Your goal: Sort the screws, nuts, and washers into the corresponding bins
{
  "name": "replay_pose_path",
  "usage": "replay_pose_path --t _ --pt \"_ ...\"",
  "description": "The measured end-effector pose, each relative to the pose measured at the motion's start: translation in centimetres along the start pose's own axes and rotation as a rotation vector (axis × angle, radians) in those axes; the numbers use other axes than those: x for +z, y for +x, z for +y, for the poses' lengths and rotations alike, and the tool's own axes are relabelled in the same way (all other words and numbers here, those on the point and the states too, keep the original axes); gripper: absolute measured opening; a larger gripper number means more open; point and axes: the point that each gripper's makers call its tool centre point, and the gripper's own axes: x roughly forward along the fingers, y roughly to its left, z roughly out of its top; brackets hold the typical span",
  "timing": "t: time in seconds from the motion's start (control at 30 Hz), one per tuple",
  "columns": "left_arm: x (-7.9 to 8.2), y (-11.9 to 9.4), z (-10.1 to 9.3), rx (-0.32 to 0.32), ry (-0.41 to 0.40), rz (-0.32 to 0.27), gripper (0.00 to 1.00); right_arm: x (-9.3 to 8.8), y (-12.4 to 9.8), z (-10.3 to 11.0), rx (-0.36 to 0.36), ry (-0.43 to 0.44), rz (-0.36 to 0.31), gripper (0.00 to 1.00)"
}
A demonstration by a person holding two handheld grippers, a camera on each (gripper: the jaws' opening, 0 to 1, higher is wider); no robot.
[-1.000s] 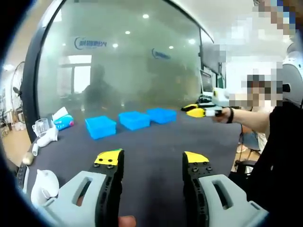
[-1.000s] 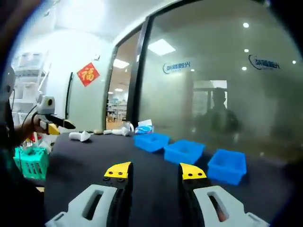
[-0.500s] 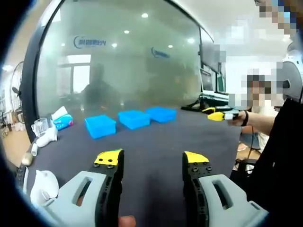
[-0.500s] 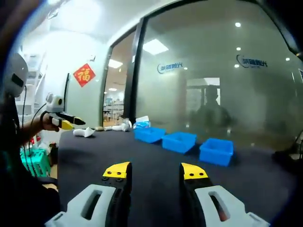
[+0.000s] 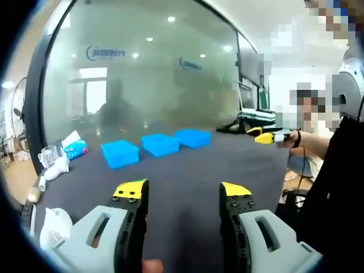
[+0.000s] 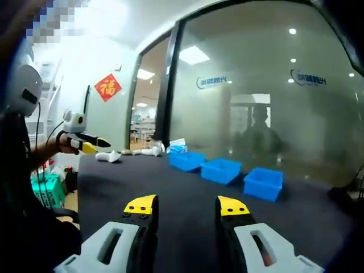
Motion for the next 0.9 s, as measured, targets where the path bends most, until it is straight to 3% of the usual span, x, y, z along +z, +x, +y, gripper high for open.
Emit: replay_pose_path --t 0.23,0.43,0.63,0.9 --pt "-0.4 -0.3 0.3 0.012 -0.010 0.004 0.48 -0.5 0.9 1.1 0.114 -0.063 0.087 0.36" --pt "-0.5 -0.6 0.4 0.016 -0.017 0.001 0.48 -0.4 1.9 2.3 0.200 -0.049 0.114 0.36" --pt "-0.8 -0.8 0.7 0.027 -0.020 0.007 0.48 -0.4 3.3 3.1 0.261 -0.046 0.154 0.36" --pt "-0.9 -0.9 0.7 0.027 -0.019 0.005 0.48 -0.8 5.8 4.0 0.338 -0.124 0.236 0.36"
